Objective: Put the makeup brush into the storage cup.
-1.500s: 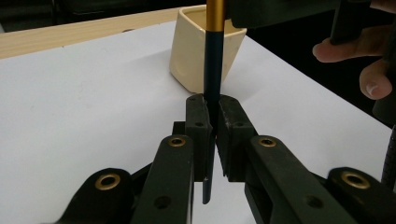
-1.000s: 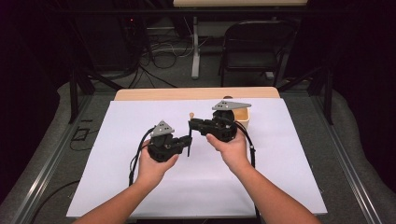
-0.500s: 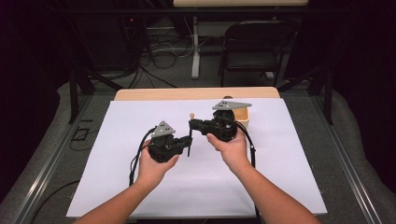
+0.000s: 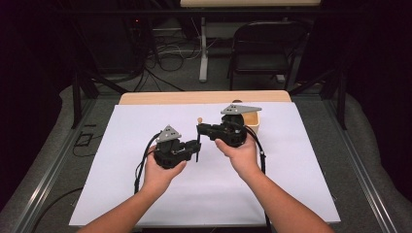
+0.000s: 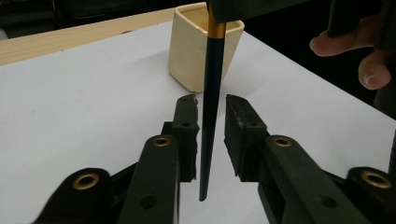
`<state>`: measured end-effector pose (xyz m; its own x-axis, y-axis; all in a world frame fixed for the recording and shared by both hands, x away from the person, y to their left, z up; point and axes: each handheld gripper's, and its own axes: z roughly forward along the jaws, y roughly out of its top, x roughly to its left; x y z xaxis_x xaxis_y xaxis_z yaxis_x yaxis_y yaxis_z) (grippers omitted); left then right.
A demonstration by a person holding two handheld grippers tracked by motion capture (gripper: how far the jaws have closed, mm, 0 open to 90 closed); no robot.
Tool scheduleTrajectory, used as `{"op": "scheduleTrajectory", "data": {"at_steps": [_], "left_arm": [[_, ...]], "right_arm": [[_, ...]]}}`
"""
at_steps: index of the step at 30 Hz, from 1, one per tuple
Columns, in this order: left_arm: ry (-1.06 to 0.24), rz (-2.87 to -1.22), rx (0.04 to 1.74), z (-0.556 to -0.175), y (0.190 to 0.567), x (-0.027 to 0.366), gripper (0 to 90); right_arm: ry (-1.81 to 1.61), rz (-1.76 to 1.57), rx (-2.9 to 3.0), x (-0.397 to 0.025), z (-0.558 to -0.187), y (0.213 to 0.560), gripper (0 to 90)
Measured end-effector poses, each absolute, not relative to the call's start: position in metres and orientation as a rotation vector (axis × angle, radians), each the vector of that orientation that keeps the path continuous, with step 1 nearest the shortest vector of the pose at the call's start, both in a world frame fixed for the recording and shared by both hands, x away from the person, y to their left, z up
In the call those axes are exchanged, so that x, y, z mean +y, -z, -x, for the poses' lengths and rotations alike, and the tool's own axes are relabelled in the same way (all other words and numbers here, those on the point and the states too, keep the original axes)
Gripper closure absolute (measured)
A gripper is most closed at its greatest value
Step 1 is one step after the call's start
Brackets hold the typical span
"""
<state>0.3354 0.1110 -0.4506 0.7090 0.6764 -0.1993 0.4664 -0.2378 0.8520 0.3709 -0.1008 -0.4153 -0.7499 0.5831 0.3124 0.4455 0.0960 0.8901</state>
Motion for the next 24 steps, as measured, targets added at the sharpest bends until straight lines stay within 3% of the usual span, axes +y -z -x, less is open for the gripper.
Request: {"op": "scheduleTrajectory", "data": {"at_steps": [18, 24], "left_arm": [[-0.309, -1.889, 0.896, -0.340, 0.448, 0.123, 50.5], [-0.307, -1.894, 0.903, -0.342, 0.446, 0.131, 47.4]], "right_arm": [[-1.691, -1.049, 2.208, -0.108, -0.375, 0.413, 83.9], [-1.677, -1.051, 2.202, -0.110, -0.377, 0.413, 83.9]]}}
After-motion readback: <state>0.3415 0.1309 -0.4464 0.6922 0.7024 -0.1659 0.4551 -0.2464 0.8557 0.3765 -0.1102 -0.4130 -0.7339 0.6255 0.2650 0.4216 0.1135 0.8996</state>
